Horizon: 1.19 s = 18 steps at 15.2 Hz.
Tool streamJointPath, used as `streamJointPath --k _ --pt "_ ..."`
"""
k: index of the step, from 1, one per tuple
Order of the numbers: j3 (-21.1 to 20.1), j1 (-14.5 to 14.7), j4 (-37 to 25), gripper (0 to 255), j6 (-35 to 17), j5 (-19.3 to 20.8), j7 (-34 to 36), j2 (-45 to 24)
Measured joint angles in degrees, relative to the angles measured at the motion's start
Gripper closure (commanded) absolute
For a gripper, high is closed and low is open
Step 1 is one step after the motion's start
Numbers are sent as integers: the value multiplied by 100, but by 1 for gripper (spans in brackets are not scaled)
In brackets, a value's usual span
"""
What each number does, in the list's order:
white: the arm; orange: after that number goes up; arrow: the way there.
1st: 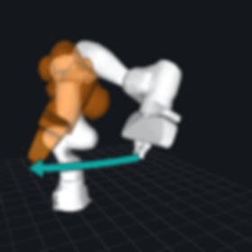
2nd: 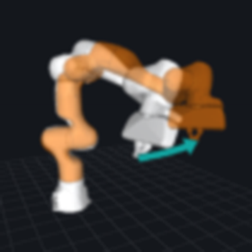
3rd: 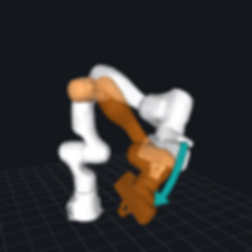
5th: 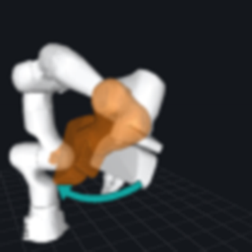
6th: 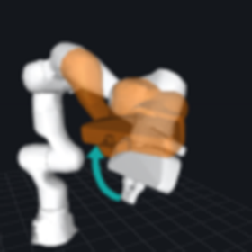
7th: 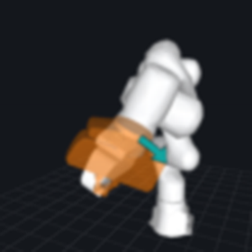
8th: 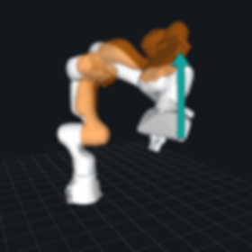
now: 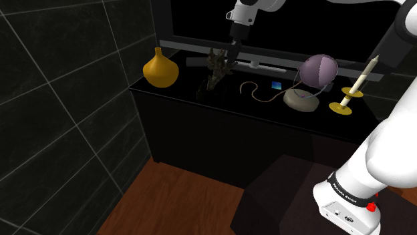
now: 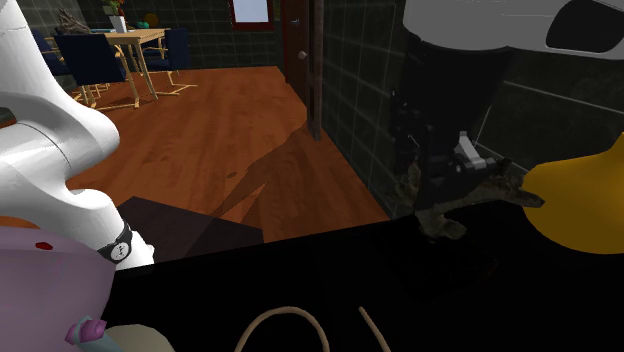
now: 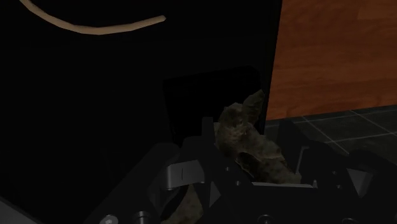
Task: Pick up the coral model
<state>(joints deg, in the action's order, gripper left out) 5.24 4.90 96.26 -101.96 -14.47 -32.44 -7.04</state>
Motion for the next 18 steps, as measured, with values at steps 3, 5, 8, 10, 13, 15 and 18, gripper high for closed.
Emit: streamJointPath --k 3,5,8,10,13,15,18 --pt "-1 2 12 255 -9 0 0 10" --pt "-2 2 15 255 -11 0 0 13" --pt "-2 2 15 255 -11 -1 -1 14" --pt "-2 2 -74 255 73 5 22 -5" --pt "5 -9 -280 255 285 14 57 1" --pt "5 -10 -432 255 428 19 92 -5" --pt "11 -22 -698 255 668 22 135 -29"
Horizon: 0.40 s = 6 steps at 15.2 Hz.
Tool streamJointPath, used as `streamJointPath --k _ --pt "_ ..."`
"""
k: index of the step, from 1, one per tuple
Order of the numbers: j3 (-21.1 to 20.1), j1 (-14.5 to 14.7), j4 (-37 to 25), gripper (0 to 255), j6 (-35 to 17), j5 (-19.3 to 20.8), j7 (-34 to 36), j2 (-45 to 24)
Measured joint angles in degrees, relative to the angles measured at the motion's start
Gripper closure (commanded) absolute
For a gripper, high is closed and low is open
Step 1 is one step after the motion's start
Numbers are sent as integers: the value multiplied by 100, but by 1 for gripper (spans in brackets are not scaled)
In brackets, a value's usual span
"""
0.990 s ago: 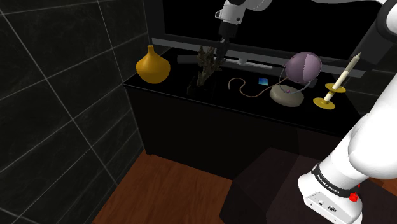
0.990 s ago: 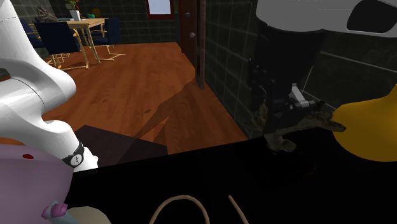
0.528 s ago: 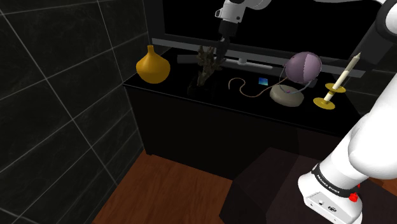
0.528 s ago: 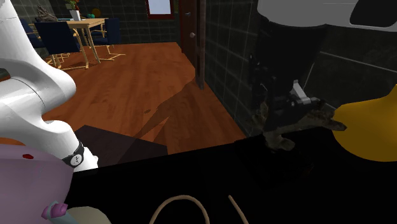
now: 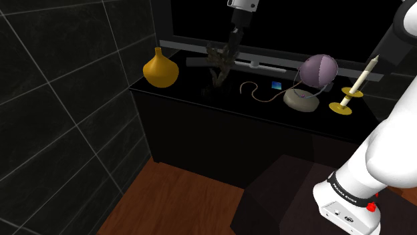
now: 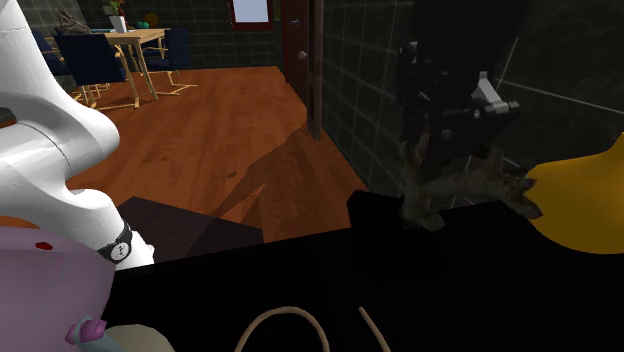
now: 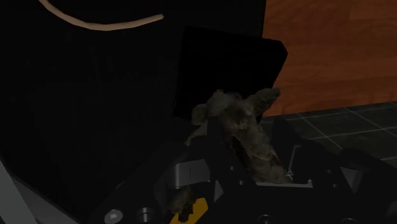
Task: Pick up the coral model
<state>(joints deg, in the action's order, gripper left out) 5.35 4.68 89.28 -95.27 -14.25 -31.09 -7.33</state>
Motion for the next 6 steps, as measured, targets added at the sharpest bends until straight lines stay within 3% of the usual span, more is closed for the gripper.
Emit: streamJointPath --k 6 --pt "9 -22 -571 255 460 -3 86 -107"
